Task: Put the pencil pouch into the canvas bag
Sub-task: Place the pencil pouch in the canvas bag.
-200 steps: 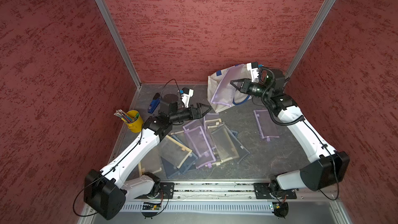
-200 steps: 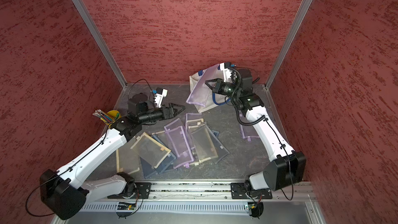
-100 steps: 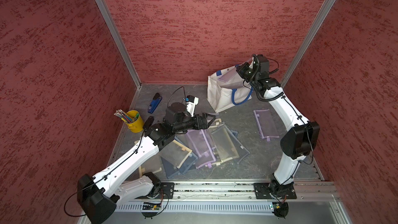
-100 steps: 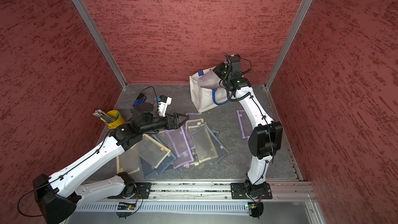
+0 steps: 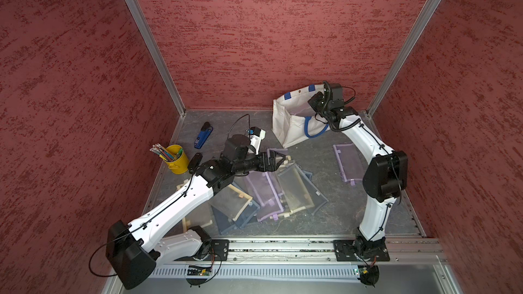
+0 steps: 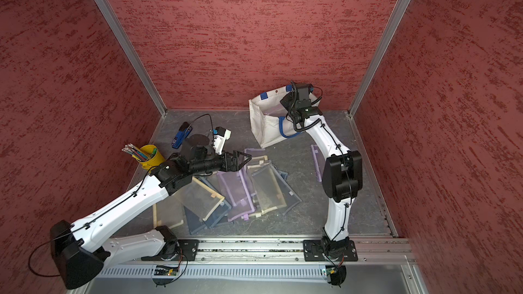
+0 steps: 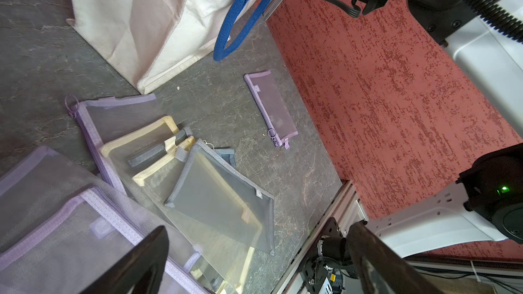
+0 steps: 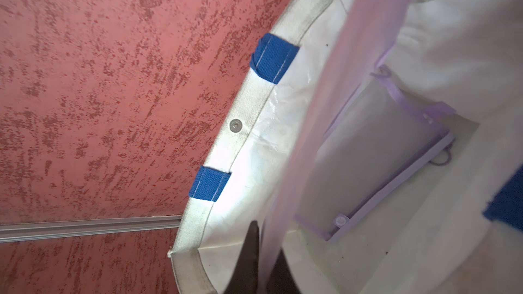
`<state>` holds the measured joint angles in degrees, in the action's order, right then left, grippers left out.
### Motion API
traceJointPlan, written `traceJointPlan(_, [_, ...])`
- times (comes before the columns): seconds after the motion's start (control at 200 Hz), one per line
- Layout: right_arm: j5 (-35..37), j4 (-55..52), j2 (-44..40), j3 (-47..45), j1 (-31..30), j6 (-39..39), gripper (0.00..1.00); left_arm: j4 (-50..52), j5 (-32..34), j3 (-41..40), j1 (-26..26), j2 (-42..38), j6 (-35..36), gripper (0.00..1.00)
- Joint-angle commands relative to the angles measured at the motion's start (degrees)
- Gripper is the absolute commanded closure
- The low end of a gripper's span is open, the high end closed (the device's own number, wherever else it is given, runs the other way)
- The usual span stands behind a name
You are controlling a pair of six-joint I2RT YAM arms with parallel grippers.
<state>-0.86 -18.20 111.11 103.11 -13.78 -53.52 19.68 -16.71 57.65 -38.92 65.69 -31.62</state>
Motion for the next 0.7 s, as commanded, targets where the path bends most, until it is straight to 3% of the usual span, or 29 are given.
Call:
traceJointPlan(0.0, [0.5,-0.6,-0.6,0.1,-0.2,0.8,0.66,1.4,1.4,1.2,0.0,1.0,-0.9,0.0])
traceJointPlan(0.085, [0.0,-1.7,-2.2,0.0,-0.2,3.1,0.48,2.2,3.0,1.1,0.0,1.7,-3.6,0.0])
traceJointPlan(0.16, [-0.4,-3.2,-4.2,0.0,-0.2,6.6,0.39,2.5,3.7,0.7,-0.1,2.5,-5.8,0.0])
traceJointPlan(0.431, [-3.6,-13.5,-16.0,-2.6,-1.5,23.0,0.28,0.3,3.9,0.4,-3.3,6.8,-12.9,0.05])
traceJointPlan(0.551, [-7.0,-16.6,-27.3,-14.9,-2.2,27.7,0.26,-1.2,5.3,0.0,-5.7,9.7,-16.5,0.1])
traceJointPlan(0.691, [-11.6,-18.2,-41.9,-34.1,-2.2,27.4,0.25,-4.7,4.3,-1.7,-7.7,13.3,-19.5,0.16])
